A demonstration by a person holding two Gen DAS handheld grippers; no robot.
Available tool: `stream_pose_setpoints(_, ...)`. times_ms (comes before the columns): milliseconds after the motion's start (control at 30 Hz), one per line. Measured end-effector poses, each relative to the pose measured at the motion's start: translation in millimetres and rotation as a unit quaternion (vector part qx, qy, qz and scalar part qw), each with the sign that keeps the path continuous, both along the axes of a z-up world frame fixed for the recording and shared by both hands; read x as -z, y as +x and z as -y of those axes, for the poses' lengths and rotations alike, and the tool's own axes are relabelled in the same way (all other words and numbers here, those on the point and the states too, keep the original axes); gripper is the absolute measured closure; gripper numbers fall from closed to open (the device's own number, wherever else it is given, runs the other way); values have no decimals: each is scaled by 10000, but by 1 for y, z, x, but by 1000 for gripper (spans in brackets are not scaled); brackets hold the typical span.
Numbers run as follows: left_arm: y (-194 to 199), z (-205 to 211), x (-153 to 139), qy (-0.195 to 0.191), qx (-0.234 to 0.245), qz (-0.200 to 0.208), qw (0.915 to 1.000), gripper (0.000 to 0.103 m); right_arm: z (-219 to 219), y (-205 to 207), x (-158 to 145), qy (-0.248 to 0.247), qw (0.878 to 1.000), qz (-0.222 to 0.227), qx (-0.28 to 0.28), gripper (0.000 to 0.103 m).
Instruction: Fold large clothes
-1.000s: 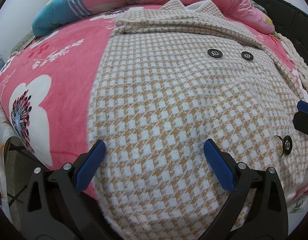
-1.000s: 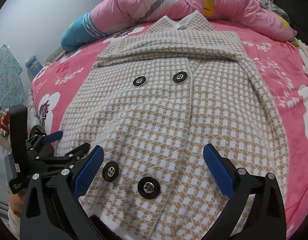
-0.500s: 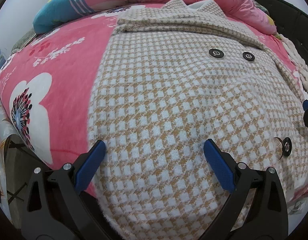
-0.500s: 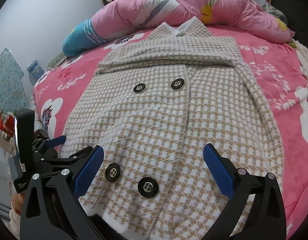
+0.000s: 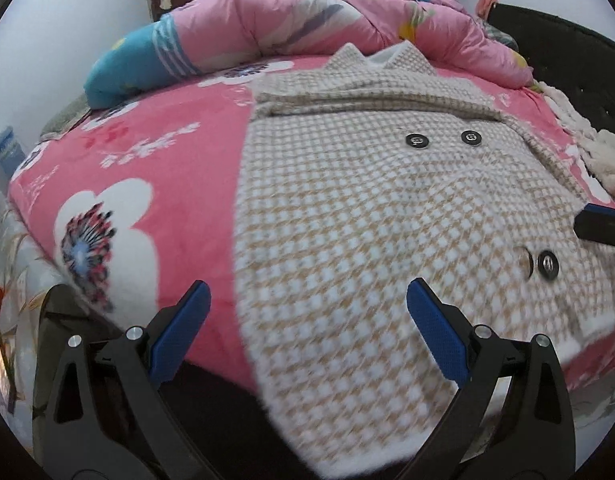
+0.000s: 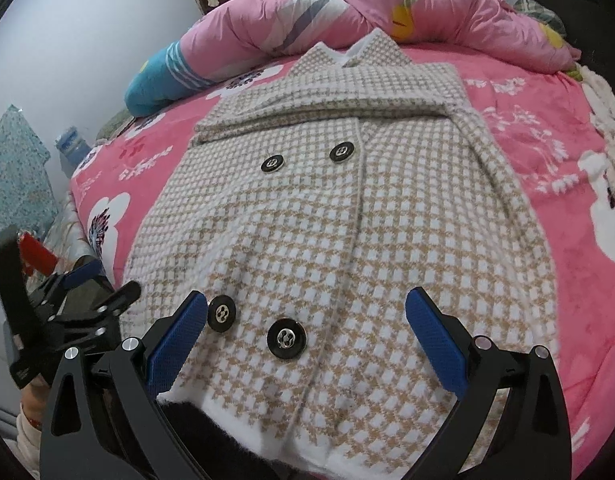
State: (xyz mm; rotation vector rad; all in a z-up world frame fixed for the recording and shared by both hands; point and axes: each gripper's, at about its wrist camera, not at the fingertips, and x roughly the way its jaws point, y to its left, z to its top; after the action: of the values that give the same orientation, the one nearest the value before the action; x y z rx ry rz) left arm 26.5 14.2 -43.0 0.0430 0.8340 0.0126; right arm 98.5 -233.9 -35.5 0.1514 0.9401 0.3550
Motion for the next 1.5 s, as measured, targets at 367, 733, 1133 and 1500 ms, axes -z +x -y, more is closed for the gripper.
stream_pose_setpoints(367, -41, -31, 5, -320, -93, 230, 9992, 8, -15, 6, 11, -29, 9996, -140, -233, 6)
stream_pose_setpoints(733, -52, -31, 14, -263, 8, 286, 9992, 24, -22, 20, 22, -108, 9990, -341, -267, 6)
stream_pose_setpoints(1133, -63, -53, 28, -1212, 457, 121, 9915, 41, -38, 17, 17, -246, 9987, -248, -364, 6)
stream_pose_setpoints(1500, -25, -71, 61, -2516, 347, -436, 9662, 51, -30, 20, 20, -177, 9990, -283, -282, 6)
